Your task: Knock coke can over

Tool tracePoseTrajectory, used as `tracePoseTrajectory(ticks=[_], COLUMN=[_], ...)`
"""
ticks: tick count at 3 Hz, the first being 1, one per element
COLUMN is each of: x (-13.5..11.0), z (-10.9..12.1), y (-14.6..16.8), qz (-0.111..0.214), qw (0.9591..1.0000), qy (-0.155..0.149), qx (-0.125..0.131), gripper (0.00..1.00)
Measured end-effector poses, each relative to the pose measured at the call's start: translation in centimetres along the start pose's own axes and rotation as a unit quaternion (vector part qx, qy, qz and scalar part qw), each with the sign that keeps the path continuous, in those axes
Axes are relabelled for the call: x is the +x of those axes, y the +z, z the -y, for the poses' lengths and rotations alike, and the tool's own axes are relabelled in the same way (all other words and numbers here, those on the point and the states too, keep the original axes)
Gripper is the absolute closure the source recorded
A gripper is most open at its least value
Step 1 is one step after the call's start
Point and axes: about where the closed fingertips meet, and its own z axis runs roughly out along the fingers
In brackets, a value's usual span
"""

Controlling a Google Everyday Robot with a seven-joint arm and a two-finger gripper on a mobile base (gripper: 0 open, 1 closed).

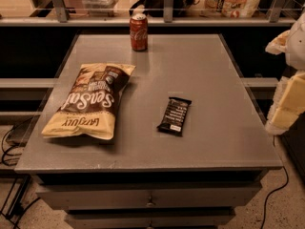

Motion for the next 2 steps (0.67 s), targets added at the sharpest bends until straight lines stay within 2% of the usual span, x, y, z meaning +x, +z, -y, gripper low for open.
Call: tracePoseTrajectory(ticks=[1, 2], x=[0.0, -0.23], z=[0.0, 0.43], y=[0.0, 0.0], qz=[0.0, 0.016], qw=[1.0, 0.9998], qy=[0.0, 0.007], qx=[0.0, 0.002], gripper=[0.0, 0.0])
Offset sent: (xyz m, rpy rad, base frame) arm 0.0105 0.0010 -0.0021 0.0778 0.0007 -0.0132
